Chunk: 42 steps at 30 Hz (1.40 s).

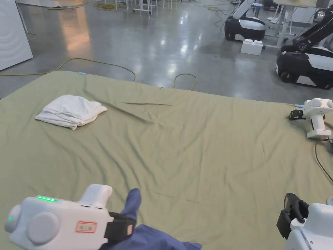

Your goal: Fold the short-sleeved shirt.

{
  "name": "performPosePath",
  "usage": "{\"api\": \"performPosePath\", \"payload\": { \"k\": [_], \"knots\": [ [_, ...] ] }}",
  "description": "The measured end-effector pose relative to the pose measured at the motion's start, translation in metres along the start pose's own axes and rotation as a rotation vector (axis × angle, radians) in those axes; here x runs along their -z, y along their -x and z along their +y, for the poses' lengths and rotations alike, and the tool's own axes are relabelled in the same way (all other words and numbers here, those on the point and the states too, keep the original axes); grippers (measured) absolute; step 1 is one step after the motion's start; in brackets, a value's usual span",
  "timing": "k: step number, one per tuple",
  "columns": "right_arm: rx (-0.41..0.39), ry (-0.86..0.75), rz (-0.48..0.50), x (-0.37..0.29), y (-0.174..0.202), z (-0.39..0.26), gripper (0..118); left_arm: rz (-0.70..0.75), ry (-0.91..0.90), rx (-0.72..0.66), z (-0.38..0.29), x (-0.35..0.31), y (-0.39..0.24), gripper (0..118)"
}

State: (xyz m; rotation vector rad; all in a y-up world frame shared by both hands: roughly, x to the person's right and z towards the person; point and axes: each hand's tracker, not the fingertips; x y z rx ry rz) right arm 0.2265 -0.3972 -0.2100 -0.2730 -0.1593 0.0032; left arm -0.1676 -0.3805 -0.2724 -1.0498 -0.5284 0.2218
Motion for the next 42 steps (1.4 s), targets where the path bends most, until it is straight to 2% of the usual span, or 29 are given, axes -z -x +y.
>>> {"api": "performPosePath", "payload": {
  "k": [8, 10, 14, 15, 18, 21, 25, 28, 30, 37, 42],
  "knots": [
    [0.01, 0.014, -0.018, -0.004, -0.007, -0.004, 0, -0.039, 0.064, -0.006, -0.018, 0.071, -0.038, 10],
    [0.011, 0.019, -0.02, -0.004, -0.007, -0.005, 0, 0.001, 0.116, 0.035, -0.023, 0.095, -0.046, 10],
    [0.014, 0.026, -0.023, -0.004, -0.009, -0.007, 0, 0.062, 0.177, 0.027, -0.036, 0.138, -0.052, 11],
    [0.015, 0.027, -0.023, -0.004, -0.009, -0.008, 0, 0.069, 0.184, 0.025, -0.04, 0.14, -0.059, 13],
    [0.014, 0.036, -0.023, -0.005, -0.009, -0.009, 0, 0.008, 0.209, 0.009, -0.043, 0.142, -0.06, 34],
    [0.007, 0.04, -0.023, -0.005, -0.01, -0.009, 0, -0.046, 0.184, -0.005, -0.04, 0.122, -0.057, 43],
    [0.005, 0.043, -0.024, -0.006, -0.012, -0.009, 0, -0.129, 0.055, -0.093, -0.029, 0.084, -0.04, 41],
    [0.013, 0.047, -0.025, -0.006, -0.014, -0.01, 0, -0.081, 0.024, -0.097, -0.024, 0.08, -0.028, 38],
    [0.024, 0.05, -0.025, -0.005, -0.014, -0.01, 0, -0.029, 0.06, -0.101, -0.025, 0.094, -0.022, 16],
    [0.027, 0.056, -0.027, -0.008, -0.015, -0.013, 0, -0.134, 0.183, -0.114, -0.059, 0.163, -0.032, 14],
    [0.03, 0.056, -0.033, -0.011, -0.017, -0.014, 0, -0.054, 0.112, -0.031, -0.086, 0.179, -0.04, 14]
  ]
}}
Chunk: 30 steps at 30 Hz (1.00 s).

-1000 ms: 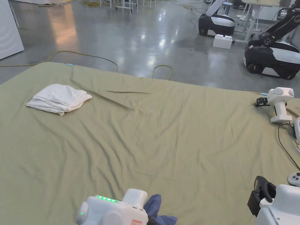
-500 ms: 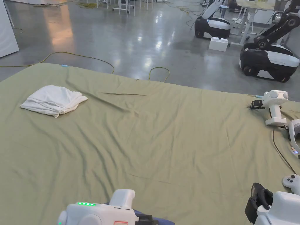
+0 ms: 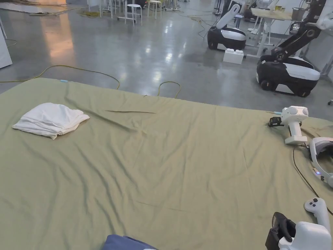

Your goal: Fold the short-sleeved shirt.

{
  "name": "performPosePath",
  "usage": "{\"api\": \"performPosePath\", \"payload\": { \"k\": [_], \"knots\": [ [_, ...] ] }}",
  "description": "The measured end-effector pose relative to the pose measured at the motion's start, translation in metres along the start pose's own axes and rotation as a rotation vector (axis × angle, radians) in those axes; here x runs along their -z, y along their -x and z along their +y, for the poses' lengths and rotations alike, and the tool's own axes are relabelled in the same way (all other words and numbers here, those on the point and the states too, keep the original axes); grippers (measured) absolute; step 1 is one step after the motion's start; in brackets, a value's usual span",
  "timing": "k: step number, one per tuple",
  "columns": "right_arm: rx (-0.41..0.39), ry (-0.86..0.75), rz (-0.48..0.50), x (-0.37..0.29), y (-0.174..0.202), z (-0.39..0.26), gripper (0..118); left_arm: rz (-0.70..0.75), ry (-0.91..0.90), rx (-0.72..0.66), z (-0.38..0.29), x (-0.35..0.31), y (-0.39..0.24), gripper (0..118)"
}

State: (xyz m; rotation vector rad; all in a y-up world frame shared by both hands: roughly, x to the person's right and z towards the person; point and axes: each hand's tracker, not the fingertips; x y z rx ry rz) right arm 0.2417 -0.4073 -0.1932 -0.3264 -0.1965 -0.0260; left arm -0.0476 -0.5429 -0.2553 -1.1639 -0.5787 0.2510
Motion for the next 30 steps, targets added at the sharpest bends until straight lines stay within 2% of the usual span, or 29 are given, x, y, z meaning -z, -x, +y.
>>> {"api": "performPosePath", "payload": {
  "k": [4, 9, 19, 24, 30],
  "knots": [
    [0.001, -0.007, 0.001, -0.001, 0.001, 0.0, 0, -0.036, -0.045, -0.053, -0.001, -0.017, 0.004, 14],
    [0.0, -0.033, 0.006, 0.001, 0.012, 0.006, 0, 0.035, -0.229, 0.024, 0.024, -0.063, 0.005, 14],
    [0.019, -0.136, 0.015, 0.007, 0.043, 0.033, 0, 0.302, -0.758, 0.223, 0.079, -0.175, -0.001, 14],
    [0.008, -0.191, 0.01, 0.006, 0.053, 0.047, 0, 0.406, -0.96, 0.221, 0.085, -0.203, -0.001, 14],
    [0.005, -0.222, 0.003, -0.001, 0.054, 0.062, 0, 0.456, -0.996, 0.207, 0.085, -0.214, 0.005, 14]
  ]
}}
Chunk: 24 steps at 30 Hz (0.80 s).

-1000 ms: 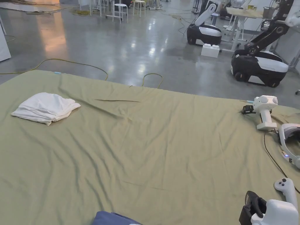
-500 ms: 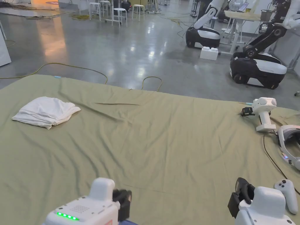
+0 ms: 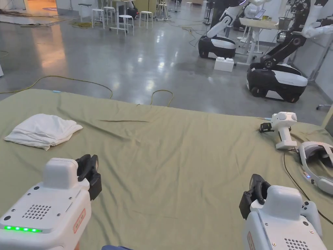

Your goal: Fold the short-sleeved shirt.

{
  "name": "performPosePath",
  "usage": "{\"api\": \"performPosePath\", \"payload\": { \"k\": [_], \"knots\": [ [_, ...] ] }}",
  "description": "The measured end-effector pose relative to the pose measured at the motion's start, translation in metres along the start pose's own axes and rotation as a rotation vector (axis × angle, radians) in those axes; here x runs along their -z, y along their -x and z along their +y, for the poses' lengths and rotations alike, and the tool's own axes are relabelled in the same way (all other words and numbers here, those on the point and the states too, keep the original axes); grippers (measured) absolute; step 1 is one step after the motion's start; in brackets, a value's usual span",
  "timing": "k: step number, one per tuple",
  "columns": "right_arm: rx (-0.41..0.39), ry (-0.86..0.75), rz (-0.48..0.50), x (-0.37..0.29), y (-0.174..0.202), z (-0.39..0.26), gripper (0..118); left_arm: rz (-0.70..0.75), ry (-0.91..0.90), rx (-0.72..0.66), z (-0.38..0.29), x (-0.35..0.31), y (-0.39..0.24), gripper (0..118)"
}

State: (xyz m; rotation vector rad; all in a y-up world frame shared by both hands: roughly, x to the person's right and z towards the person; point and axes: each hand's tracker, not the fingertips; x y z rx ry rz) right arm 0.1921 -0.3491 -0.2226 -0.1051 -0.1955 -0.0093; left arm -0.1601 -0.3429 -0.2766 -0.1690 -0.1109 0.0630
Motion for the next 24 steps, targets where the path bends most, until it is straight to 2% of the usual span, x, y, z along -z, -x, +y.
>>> {"api": "performPosePath", "payload": {
  "k": [5, 10, 13, 15, 18, 22, 24],
  "knots": [
    [0.013, 0.049, -0.005, -0.023, 0.005, -0.01, 0, 0.007, 0.038, 0.054, -0.008, -0.011, 0.007, 14],
    [-0.016, 0.214, 0.126, -0.05, 0.04, -0.057, 0, -0.013, 0.121, 0.056, -0.03, -0.022, 0.021, 14],
    [-0.078, 0.326, 0.207, -0.061, 0.07, -0.093, 0, -0.01, 0.18, 0.022, -0.048, -0.026, 0.031, 14],
    [-0.087, 0.371, 0.257, -0.065, 0.089, -0.116, 0, -0.015, 0.215, -0.005, -0.058, -0.03, 0.037, 14],
    [-0.177, 0.422, 0.28, -0.062, 0.115, -0.147, 0, -0.019, 0.277, -0.044, -0.073, -0.032, 0.045, 14],
    [-0.218, 0.511, 0.291, -0.061, 0.128, -0.183, 0, -0.061, 0.394, -0.116, -0.092, -0.03, 0.058, 14],
    [-0.198, 0.555, 0.295, -0.066, 0.126, -0.196, 0, -0.083, 0.452, -0.144, -0.1, -0.027, 0.065, 14]
  ]
}}
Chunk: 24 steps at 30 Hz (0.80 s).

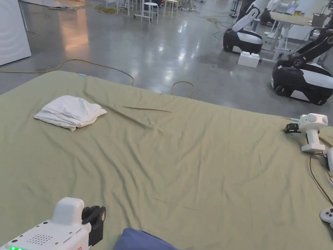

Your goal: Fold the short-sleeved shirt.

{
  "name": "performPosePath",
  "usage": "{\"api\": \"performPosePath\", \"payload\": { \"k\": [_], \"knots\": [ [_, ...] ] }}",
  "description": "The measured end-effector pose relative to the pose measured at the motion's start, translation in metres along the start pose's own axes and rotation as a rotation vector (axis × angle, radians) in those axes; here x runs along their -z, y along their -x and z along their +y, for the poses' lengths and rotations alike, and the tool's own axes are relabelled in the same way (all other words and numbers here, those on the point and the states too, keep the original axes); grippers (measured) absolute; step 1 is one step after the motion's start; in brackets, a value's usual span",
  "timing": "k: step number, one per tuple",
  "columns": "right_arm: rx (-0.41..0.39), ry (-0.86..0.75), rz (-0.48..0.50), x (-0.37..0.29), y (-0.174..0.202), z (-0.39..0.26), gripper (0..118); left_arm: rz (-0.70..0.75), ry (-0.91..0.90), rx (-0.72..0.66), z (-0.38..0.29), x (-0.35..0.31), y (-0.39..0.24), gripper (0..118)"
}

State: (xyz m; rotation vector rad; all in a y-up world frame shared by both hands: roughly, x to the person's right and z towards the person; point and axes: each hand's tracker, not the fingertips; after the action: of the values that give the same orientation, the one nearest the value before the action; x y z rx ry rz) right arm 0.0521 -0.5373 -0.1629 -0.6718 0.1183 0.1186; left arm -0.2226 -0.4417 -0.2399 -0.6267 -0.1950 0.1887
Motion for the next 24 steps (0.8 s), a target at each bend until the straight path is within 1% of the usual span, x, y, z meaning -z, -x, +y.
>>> {"api": "performPosePath", "payload": {
  "k": [1, 3, 5, 9, 12, 15, 17, 19, 22, 24],
  "knots": [
    [0.0, 0.011, 0.007, 0.001, 0.0, -0.006, 0, -0.009, 0.027, -0.014, -0.002, 0.004, 0.004, 14],
    [-0.013, 0.027, -0.016, 0.001, 0.0, -0.015, 0, -0.052, 0.113, -0.052, -0.005, 0.014, 0.014, 14],
    [-0.003, 0.035, -0.022, 0.005, -0.004, -0.02, 0, -0.1, 0.186, -0.103, -0.01, 0.025, 0.025, 18],
    [-0.006, 0.027, -0.028, 0.007, -0.009, -0.022, 0, -0.237, 0.355, -0.226, -0.021, 0.048, 0.048, 65],
    [-0.028, 0.026, -0.031, 0.008, -0.008, -0.023, 0, -0.304, 0.438, -0.318, -0.022, 0.058, 0.055, 69],
    [-0.017, 0.023, -0.032, -0.004, -0.002, -0.013, 0, -0.355, 0.487, -0.36, -0.028, 0.073, 0.069, 71],
    [-0.014, 0.023, -0.034, -0.005, 0.0, -0.012, 0, -0.438, 0.531, -0.403, -0.034, 0.084, 0.077, 71],
    [-0.013, 0.022, -0.033, -0.013, 0.002, -0.002, 0, -0.559, 0.589, -0.459, -0.042, 0.1, 0.082, 73],
    [0.022, 0.026, -0.017, -0.01, -0.005, -0.006, 0, -0.604, 0.696, -0.502, -0.054, 0.123, 0.08, 73],
    [0.034, 0.031, -0.009, -0.01, -0.008, -0.005, 0, -0.661, 0.707, -0.525, -0.063, 0.137, 0.082, 73]
  ]
}}
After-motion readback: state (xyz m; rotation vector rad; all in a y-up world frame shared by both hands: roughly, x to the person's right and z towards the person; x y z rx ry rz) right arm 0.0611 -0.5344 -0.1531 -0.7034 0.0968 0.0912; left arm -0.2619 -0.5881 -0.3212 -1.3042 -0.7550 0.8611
